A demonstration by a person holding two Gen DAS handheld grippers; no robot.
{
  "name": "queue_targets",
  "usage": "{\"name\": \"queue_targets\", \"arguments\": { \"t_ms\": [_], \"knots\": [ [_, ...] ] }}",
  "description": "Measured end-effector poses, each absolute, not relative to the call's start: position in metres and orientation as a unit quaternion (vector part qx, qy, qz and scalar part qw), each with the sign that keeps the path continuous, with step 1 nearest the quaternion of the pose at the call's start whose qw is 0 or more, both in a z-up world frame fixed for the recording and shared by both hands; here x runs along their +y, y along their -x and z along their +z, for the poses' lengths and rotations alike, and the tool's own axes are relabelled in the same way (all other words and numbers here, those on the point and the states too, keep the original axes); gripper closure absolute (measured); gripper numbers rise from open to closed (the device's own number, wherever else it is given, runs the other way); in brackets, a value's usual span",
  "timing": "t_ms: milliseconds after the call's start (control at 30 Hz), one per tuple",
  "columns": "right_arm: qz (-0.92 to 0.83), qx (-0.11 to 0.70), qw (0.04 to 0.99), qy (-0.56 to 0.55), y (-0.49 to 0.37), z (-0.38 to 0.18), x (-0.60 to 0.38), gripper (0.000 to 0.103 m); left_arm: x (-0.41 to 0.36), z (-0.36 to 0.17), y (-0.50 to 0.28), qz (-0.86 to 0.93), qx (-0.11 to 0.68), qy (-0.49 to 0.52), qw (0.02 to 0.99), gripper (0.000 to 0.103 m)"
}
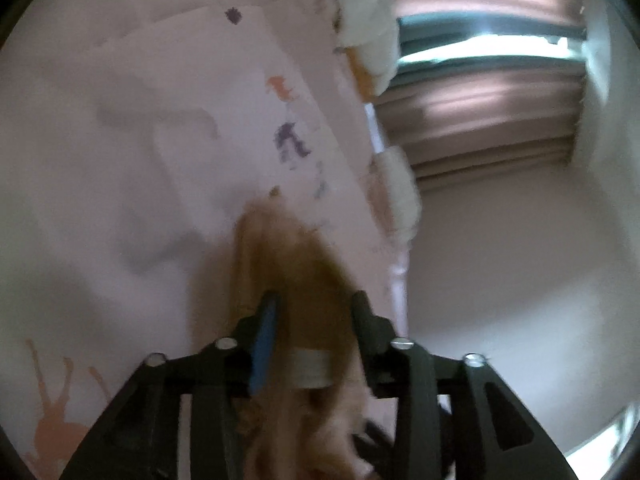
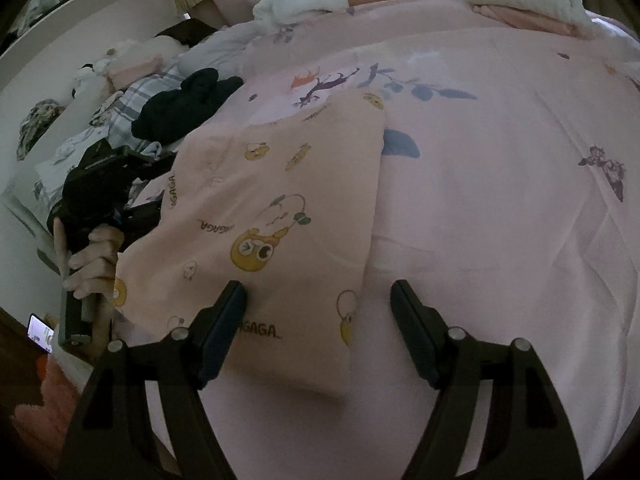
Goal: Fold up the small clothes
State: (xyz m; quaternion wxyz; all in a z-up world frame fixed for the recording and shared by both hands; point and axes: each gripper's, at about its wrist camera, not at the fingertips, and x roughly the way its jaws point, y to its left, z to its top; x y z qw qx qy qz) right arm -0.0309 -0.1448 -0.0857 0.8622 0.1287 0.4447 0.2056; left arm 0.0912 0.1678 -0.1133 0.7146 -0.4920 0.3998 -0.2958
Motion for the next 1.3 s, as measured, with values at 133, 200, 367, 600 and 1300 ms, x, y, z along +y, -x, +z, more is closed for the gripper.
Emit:
{"name": "queue_targets", "arguments": {
  "t_ms": [133,200,367,600,1300],
  "knots": [
    [0.207,0.442,0.862,-0.138,0.032,-0.088,-0.148,0.027,0.174,-0.112,-0.087,-0.307,0.378,0.507,0.711,0.061],
    [0.207,0.44,0.863,-0.136,0.033,-0.089,-0.147,0.027,0.164,-0.109,-0.092,-0.238,0.411,0.45,0.756,0.061],
    [0.207,0.44,0.864,-0.134,0.035,-0.089,-0.146,0.027,0.146,-0.115,-0.097,-0.255,0.435,0.438,0.744,0.061],
    [0.209,0.439,0.862,-0.141,0.034,-0.091,-0.147,0.027,0.124,-0.077,-0.109,-0.245,0.422,0.363,0.794,0.094],
    [0.227,0.388,0.881,-0.149,0.044,-0.048,-0.159,0.026,0.15,-0.105,-0.108,-0.101,0.449,0.29,0.839,0.098]
  ]
}}
